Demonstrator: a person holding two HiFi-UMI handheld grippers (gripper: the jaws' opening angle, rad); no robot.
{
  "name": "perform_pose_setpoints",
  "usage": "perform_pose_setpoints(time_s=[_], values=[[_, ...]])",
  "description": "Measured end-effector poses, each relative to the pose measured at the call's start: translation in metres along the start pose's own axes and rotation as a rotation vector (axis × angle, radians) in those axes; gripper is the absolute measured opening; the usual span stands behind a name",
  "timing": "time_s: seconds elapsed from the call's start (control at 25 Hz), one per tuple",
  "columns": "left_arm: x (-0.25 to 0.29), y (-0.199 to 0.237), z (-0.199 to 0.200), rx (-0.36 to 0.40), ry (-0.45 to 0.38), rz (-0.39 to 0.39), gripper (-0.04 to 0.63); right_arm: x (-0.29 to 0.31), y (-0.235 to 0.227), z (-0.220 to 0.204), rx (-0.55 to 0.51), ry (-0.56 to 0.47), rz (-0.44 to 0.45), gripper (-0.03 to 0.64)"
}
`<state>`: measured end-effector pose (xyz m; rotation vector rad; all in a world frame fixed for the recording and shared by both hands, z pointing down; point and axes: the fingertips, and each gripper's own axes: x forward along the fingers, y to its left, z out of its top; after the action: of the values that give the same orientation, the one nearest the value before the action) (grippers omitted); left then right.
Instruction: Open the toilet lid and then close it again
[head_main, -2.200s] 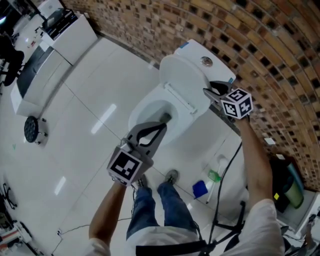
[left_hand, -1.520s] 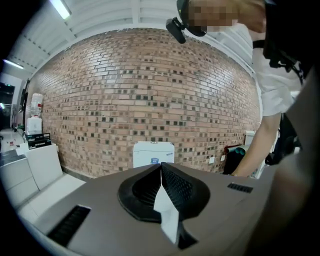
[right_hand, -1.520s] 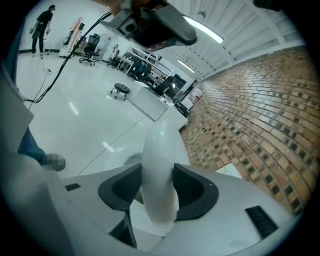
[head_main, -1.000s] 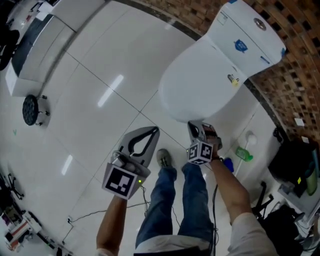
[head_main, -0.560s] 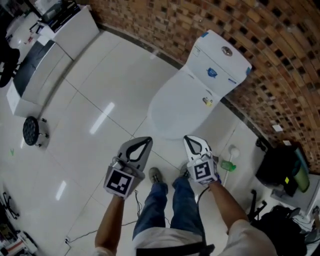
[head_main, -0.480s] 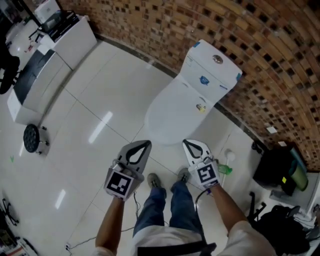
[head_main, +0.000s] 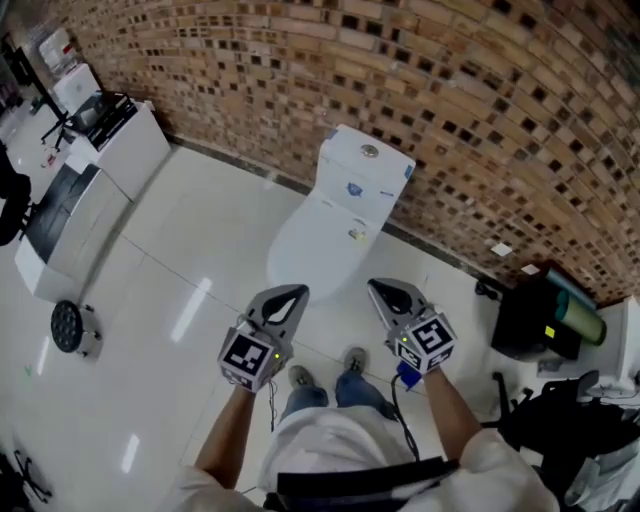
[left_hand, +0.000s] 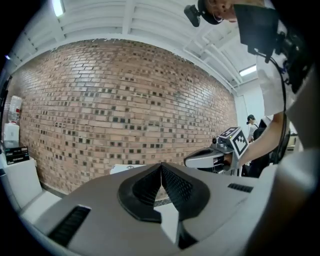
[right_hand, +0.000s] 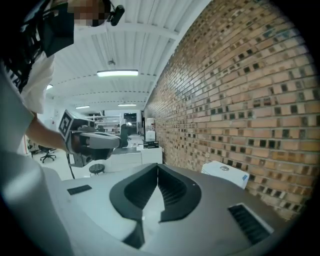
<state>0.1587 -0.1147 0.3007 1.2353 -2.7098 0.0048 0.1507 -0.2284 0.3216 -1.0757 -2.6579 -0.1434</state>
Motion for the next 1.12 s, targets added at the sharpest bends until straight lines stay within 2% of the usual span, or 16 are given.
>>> perform_pose_setpoints(time_s=[0.12,0.28,0.52,0.76,0.96,1.12], values=[[0.002,-0.008,0.011,0.011,-0.022,-0.007,-0.005,-0.011,-0.002,0.006,0.003,-0.017,-0.032,0.000],[0.000,-0.013,0.017,0.035,-0.027,-0.013,-0.005,-0.022,0.004,0.009,-0.028,-0.019,-0.024,0.000],[-0.002,-0.005,0.017,0.025,0.023,0.039,-0.006,-0.030,0.002,0.006,-0.033,-0.010,-0.058,0.000],[-0.002,0.001,0.024,0.057,-0.059,0.027,-0.005,-0.026,-0.004,0.005,-0.042,0.006,-0.069,0.000],[-0.011,0.012,0.023,0.050,-0.083,0.056,-0.005,-0.015,0.001,0.004,-0.095,0.047,-0.044,0.000],[-0.025,0.027,0.018,0.028,-0.093,0.117,-0.005,-0.003,0.002,0.000,-0.166,0.109,0.008,0.000]])
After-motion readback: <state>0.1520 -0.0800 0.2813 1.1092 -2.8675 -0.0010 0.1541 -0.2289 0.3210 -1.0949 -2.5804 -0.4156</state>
